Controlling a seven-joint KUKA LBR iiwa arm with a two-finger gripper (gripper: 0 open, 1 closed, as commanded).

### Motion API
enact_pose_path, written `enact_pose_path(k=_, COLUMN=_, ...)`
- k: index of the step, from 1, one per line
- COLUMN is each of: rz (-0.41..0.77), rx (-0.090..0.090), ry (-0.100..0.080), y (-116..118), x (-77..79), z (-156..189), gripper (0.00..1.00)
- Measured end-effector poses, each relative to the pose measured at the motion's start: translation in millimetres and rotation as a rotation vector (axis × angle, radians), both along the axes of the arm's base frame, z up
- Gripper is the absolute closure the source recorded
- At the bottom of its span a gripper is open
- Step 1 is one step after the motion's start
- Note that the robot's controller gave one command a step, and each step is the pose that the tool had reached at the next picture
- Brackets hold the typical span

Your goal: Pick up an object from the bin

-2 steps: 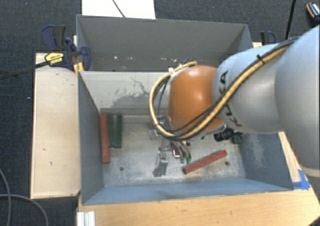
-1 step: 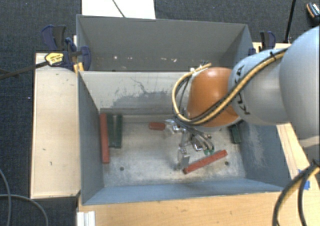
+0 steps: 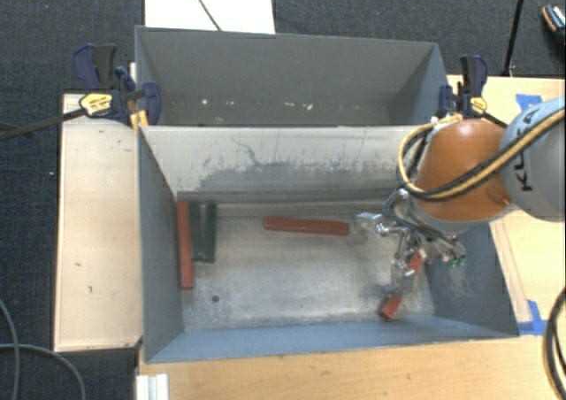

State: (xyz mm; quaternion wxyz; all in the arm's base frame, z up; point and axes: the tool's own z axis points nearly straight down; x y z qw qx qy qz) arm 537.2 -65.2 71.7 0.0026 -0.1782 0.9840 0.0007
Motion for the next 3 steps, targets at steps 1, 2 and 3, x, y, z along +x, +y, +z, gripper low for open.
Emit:
enact_pose_path(k=1, rz=-0.122, rx=0.002, ry=-0.003, y=74.5, x=10.3, z=53.0, gripper=0.00)
enact_pose_path(k=2, rz=-0.136, rx=-0.002, ry=0.000, y=33.2, x=48.7, z=-3.9, gripper=0.00)
enact_pose_path(k=3, rz=0.039, rx=0.001, ry=-0.002, y=86.9, x=56.4, z=-0.9, gripper=0.00)
